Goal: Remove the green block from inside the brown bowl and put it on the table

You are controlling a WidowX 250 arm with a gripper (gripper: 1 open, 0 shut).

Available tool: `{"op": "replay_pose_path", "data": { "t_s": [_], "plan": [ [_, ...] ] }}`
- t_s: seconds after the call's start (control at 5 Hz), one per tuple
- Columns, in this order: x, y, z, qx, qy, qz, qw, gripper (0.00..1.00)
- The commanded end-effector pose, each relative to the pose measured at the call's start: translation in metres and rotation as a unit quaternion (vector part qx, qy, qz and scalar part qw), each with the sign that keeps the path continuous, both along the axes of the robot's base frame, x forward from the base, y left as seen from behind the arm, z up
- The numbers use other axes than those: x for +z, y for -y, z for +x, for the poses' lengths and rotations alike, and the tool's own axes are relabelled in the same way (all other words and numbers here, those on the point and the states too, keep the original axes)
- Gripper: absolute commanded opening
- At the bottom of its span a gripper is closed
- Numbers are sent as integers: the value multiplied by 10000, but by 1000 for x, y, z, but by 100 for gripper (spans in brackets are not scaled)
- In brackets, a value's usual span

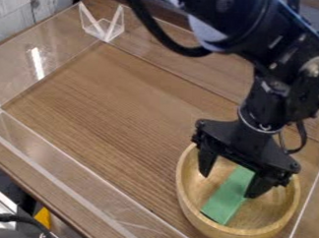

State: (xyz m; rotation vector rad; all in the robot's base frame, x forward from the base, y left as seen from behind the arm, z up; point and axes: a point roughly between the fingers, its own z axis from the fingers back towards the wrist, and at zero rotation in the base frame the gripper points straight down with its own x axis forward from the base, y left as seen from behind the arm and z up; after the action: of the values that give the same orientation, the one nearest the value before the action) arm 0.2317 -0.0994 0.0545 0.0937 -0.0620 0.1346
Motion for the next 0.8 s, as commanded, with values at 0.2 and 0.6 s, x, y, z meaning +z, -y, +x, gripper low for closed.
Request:
{"op": "replay_pose_path", "data": {
  "t_s": [0.2,0.6],
  "plan": [
    [-6,4,7,-146,134,-52,9998,0],
    [7,8,22,-206,138,-160,9996,0]
  ]
}}
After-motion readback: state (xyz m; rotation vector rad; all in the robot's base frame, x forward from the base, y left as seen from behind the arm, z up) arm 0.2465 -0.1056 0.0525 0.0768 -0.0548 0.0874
